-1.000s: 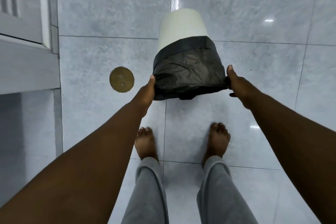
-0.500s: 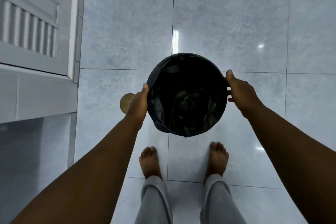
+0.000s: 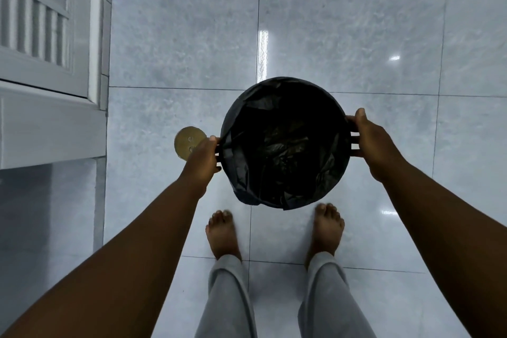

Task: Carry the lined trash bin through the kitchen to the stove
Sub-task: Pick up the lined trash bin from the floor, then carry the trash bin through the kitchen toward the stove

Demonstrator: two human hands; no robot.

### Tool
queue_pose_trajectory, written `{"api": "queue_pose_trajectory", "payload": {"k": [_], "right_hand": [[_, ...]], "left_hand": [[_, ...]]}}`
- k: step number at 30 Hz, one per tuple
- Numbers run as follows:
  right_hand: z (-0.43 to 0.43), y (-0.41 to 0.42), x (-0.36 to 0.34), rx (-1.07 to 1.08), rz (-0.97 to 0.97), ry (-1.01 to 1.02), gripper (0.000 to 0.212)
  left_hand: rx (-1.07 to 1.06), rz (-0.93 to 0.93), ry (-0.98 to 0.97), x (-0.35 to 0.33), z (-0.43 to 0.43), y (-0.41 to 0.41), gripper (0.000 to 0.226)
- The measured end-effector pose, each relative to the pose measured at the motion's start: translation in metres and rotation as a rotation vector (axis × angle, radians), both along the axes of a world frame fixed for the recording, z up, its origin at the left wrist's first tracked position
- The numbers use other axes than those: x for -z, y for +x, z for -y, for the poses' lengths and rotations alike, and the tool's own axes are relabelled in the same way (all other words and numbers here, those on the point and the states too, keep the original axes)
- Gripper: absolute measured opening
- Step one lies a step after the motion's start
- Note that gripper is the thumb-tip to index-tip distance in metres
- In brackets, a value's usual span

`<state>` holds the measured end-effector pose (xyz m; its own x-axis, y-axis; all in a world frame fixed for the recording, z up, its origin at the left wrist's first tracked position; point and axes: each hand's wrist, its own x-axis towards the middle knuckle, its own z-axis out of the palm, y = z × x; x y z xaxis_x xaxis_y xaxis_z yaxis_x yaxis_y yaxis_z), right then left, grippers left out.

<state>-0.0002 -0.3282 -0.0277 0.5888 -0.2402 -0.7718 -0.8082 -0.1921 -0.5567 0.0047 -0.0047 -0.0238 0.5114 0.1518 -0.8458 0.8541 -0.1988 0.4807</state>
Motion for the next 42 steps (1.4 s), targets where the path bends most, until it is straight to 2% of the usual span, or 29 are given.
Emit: {"api": "queue_pose_trajectory", "payload": {"k": [2, 4, 5, 7, 8, 10, 12, 16, 19, 23, 27, 29, 31, 34, 38, 40, 42], "right_hand": [[0.006, -0.007, 0.014, -0.008, -0.004, -0.037, 0.052], [0.015, -0.016, 0.029, -0.144, -0.014, -0.187, 0.045], [0.02, -0.021, 0.035, -0.258, -0.035, -0.26, 0.044], [0.023, -0.029, 0.041, -0.523, -0.054, -0.316, 0.063], [0.022, -0.031, 0.043, -0.641, -0.045, -0.314, 0.072], [0.015, -0.032, 0.044, -0.761, -0.01, -0.269, 0.071], [0.01, -0.032, 0.041, -0.772, 0.074, -0.221, 0.067], [0.01, -0.027, 0.019, -0.773, 0.137, -0.2, 0.093], [0.012, -0.016, -0.009, -0.772, 0.164, -0.161, 0.102], [0.021, 0.007, -0.083, -0.711, 0.202, -0.082, 0.114], [0.036, 0.028, -0.182, -0.593, 0.197, 0.075, 0.113], [0.044, 0.038, -0.267, -0.547, 0.242, 0.141, 0.115], [0.048, 0.036, -0.288, -0.477, 0.286, 0.242, 0.115], [0.057, 0.046, -0.419, -0.4, 0.375, 0.299, 0.103], [0.068, 0.045, -0.567, -0.321, 0.56, 0.309, 0.094], [0.068, 0.041, -0.612, -0.266, 0.659, 0.327, 0.093], [0.066, 0.035, -0.653, -0.213, 0.748, 0.377, 0.09]], "left_hand": [[0.138, 0.027, 0.131, 0.023, -0.013, -0.002, 0.031], [0.387, 0.068, 0.273, 0.046, -0.03, -0.004, 0.046], [0.566, 0.104, 0.328, 0.056, -0.038, -0.003, 0.06], [0.891, 0.171, 0.36, 0.075, -0.047, 0.0, 0.096], [0.982, 0.183, 0.344, 0.08, -0.047, 0.001, 0.109], [1.031, 0.206, 0.288, 0.078, -0.041, 0.004, 0.121], [1.003, 0.271, 0.231, 0.073, -0.037, 0.006, 0.128], [0.963, 0.311, 0.189, 0.053, -0.044, 0.011, 0.129], [0.966, 0.372, 0.135, 0.024, -0.051, 0.021, 0.121], [0.861, 0.453, -0.004, -0.07, -0.052, 0.043, 0.106], [0.764, 0.393, -0.08, -0.164, -0.06, 0.06, 0.117], [0.731, 0.412, -0.116, -0.249, -0.06, 0.072, 0.12], [0.696, 0.374, -0.167, -0.275, -0.057, 0.07, 0.115], [0.593, 0.473, -0.269, -0.41, -0.04, 0.081, 0.106], [0.473, 0.637, -0.379, -0.566, -0.019, 0.09, 0.106], [0.404, 0.727, -0.436, -0.618, -0.006, 0.089, 0.095], [0.232, 0.796, -0.513, -0.661, 0.011, 0.086, 0.063]]}}
